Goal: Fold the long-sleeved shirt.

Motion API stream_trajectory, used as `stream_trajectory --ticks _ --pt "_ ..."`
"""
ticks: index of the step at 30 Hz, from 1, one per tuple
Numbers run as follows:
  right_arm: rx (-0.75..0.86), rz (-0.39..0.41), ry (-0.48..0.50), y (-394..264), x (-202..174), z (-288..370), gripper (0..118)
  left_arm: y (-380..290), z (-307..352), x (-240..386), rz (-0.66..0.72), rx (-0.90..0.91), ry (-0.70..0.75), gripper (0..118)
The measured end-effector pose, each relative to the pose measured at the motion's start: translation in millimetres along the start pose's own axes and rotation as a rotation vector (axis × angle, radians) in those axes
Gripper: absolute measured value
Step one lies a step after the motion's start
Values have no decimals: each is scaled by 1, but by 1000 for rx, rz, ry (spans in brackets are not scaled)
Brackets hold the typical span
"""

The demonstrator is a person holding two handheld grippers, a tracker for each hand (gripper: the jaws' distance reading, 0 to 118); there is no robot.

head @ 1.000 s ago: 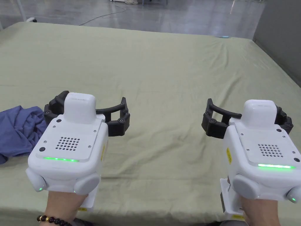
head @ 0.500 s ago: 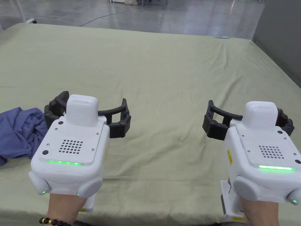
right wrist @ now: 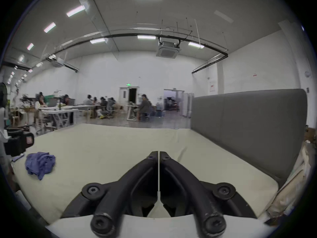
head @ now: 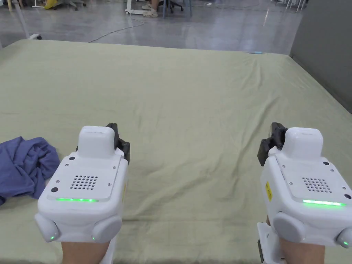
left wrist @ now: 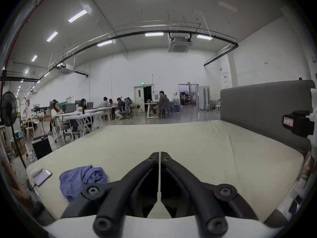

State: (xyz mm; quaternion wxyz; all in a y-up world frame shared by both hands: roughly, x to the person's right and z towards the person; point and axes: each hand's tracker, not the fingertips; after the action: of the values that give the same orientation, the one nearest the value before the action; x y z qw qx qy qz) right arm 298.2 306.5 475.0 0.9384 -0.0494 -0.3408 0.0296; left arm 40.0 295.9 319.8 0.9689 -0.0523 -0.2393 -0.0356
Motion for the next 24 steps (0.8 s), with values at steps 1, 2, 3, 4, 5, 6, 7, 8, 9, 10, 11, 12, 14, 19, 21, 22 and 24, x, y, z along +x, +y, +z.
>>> stream_trajectory --ticks 1,2,3,4,5,6,7,8,9,10,11,12,14,19,21,22,24 --pt "2 -16 30 -3 -3 -2 0 0 0 -1 12 26 -41 0" --pt "-18 -28 77 -3 -1 -4 0 2 -1 -3 17 21 -69 0" --pt "-31 -34 97 -1 2 -3 0 2 -1 -2 5 19 -47 0" --pt "-25 -26 78 -2 1 -4 0 1 -1 1 -13 18 -34 0" --pt "-20 -18 64 -3 -3 -5 0 1 -2 1 -14 24 -27 0" --pt "-13 -17 62 -4 -5 -6 0 1 -3 -2 -8 25 -29 0" --pt "-11 -20 71 -2 -3 -4 0 2 -4 -5 2 22 -29 0" --pt "-13 -22 77 1 -4 -3 0 3 -4 -5 6 22 -19 0" --pt "-11 -25 82 1 -9 -5 0 3 -4 -9 14 24 0 0" --pt "-6 -28 88 1 -13 -6 0 4 -4 -13 15 28 12 0" --pt "-2 -32 99 5 -15 -4 0 5 -4 -19 13 25 26 0" --pt "-1 -34 119 7 -22 -6 0 6 -2 -25 12 29 66 0" --pt "9 -29 174 9 -41 -10 0 9 4 -45 19 27 115 0" --pt "39 -32 349 22 -107 -14 0 18 26 -102 40 34 280 0" --pt "51 -38 447 27 -143 -11 0 21 39 -120 1 30 366 0" --pt "52 -43 483 29 -158 -9 0 22 45 -127 -3 28 388 0" --pt "53 -55 569 34 -189 -4 0 23 55 -142 -3 7 449 0"
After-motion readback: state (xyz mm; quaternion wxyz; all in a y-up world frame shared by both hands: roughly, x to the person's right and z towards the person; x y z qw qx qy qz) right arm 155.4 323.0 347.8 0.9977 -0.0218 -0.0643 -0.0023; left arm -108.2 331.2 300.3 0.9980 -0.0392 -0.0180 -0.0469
